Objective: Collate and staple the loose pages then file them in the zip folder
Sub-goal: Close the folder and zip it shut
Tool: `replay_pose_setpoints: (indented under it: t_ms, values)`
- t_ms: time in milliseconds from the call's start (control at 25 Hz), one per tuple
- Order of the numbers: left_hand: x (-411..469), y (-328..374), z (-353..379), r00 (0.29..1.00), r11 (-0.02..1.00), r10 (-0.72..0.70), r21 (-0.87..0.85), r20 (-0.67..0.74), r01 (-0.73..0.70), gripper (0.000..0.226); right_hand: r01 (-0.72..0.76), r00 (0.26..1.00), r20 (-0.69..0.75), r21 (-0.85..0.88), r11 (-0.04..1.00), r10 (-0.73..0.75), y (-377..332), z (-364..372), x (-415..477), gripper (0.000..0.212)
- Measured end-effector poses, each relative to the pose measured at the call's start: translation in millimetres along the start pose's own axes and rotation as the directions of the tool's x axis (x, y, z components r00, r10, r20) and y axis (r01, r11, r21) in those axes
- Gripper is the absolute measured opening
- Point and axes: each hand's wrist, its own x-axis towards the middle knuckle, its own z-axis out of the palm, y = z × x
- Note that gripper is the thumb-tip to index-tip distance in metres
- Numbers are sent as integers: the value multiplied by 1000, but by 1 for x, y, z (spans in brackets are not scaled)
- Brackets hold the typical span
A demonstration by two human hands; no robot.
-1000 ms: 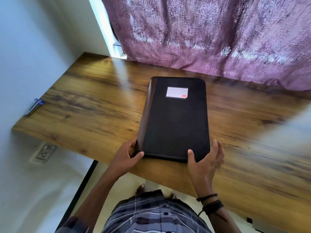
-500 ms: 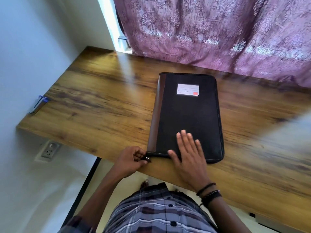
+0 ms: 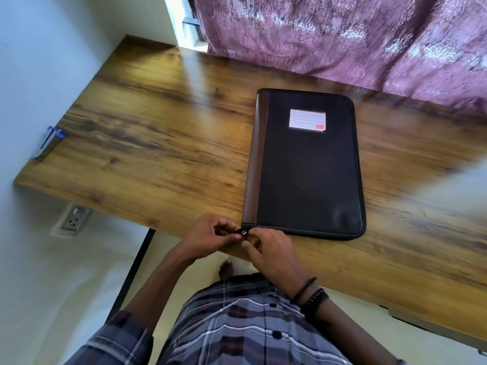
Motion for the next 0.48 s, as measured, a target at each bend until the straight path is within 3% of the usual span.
replay_pose_setpoints:
  t_ms: [200, 320, 480]
  values:
    - [-1, -3, -5, 1000, 999, -1, -43, 7, 2, 15, -95, 984, -145, 39, 995, 100, -3, 17, 1, 19]
    - [-3, -1, -4, 1000, 998, 27, -51, 10, -26, 16, -86, 985, -140, 111, 990, 101, -3, 19, 0, 12]
    - [-4, -3, -8, 998, 998, 27, -63, -63, -31, 14, -45, 989, -135, 93, 995, 57, 3, 14, -5, 22]
